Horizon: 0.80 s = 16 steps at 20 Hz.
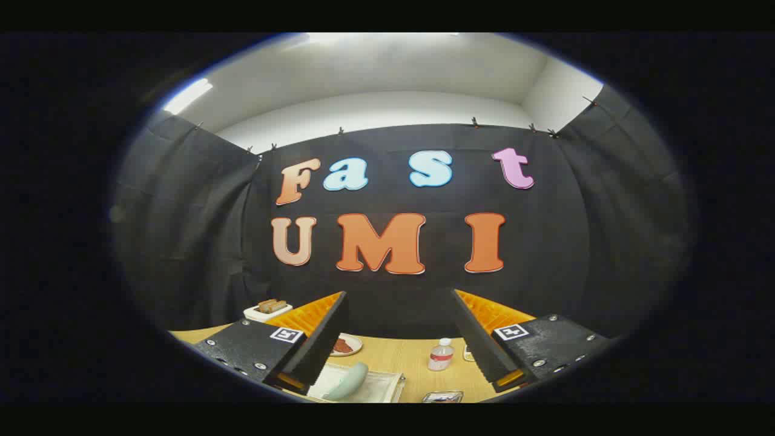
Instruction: Take the plate from the dish rack, then take the spoon from the basket and place it into the plate.
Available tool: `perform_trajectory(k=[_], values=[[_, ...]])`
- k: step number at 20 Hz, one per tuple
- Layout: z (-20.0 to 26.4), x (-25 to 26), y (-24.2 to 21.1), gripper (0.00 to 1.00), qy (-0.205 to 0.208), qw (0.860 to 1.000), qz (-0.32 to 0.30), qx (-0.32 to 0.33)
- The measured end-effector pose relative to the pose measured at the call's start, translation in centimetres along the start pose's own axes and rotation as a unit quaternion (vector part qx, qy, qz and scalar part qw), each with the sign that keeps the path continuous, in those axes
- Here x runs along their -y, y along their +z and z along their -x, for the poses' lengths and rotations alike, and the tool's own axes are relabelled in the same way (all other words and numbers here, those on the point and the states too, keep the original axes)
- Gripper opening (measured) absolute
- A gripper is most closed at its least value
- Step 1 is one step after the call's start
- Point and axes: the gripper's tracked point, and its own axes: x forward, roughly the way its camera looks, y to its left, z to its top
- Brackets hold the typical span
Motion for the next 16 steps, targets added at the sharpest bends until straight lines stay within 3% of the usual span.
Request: perform_trajectory(k=[10,16], values=[[0.4,-1.7,2.4,0.99,-0.020,1.000,0.009,-0.008],[0.2,-2.2,3.6,0.99,-0.010,0.999,-0.014,-0.031]])
